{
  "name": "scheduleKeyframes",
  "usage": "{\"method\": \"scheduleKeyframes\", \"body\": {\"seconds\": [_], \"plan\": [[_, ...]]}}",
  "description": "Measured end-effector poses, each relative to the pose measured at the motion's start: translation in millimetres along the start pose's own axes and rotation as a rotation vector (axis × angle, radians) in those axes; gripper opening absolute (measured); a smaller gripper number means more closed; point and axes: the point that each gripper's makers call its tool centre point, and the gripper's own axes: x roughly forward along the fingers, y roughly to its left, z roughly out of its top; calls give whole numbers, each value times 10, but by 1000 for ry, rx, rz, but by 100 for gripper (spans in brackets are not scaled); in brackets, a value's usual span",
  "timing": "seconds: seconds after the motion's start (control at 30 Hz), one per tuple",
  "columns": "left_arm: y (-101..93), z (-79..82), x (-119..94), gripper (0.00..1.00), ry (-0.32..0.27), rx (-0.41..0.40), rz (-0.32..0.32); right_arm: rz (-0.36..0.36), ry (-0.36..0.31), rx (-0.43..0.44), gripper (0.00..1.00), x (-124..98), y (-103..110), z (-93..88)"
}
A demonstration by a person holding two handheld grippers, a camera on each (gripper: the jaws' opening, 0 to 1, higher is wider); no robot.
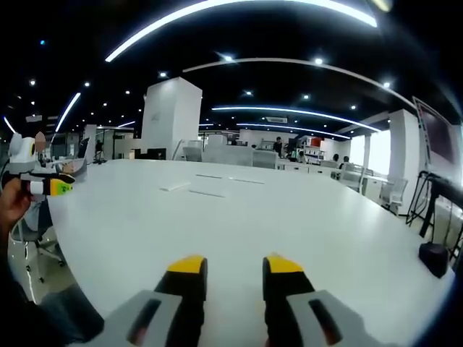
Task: Locate the socket holder cover, grip the socket holder cover, clip it into the socket holder slot.
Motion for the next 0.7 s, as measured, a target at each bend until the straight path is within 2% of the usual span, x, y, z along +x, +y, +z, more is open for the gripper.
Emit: {"method": "scheduleKeyframes", "body": {"seconds": [0.7], "plan": [[-38,-11,-19,50,1,-7,-5,-6,0,-3,31,10,-5,3]]}}
